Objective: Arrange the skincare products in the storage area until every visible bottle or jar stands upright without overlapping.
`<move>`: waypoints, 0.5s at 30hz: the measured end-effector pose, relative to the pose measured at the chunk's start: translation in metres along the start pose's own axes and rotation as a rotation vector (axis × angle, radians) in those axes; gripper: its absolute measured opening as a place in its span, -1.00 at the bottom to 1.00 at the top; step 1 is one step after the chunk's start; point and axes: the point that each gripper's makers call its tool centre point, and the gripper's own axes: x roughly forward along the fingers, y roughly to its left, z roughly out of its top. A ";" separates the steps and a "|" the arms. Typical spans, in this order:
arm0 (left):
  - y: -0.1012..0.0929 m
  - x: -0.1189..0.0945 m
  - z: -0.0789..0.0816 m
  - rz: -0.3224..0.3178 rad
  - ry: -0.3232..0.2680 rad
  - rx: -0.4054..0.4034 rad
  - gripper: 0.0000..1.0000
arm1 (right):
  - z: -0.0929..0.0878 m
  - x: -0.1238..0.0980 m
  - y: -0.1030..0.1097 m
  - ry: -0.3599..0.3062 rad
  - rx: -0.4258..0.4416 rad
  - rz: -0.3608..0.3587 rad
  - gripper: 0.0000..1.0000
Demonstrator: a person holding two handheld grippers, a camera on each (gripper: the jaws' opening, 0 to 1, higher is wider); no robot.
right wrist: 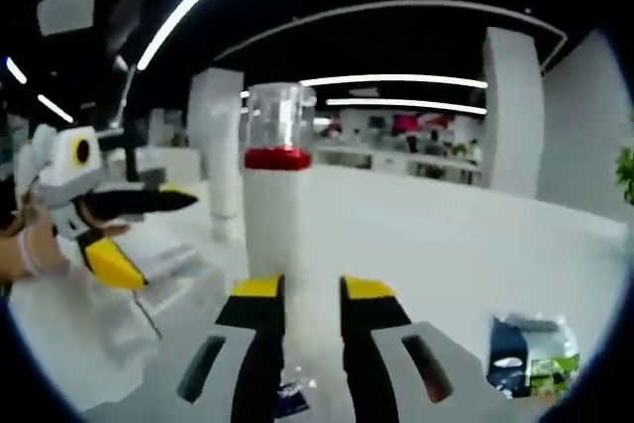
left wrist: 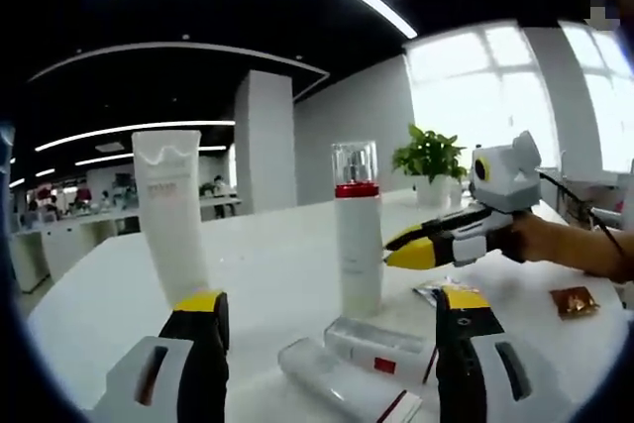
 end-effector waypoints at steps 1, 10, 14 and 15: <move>0.000 0.000 0.000 -0.001 -0.001 -0.001 0.77 | 0.001 -0.001 -0.010 -0.013 0.001 -0.041 -0.77; -0.004 0.001 0.000 -0.005 0.002 0.015 0.75 | 0.008 -0.006 -0.010 -0.045 0.062 -0.030 -0.84; -0.012 -0.001 0.013 -0.006 -0.047 0.047 0.69 | 0.015 -0.008 -0.010 -0.075 0.073 -0.026 -0.83; -0.014 0.000 0.018 -0.015 -0.066 0.027 0.68 | 0.016 -0.008 -0.010 -0.079 0.072 -0.027 -0.83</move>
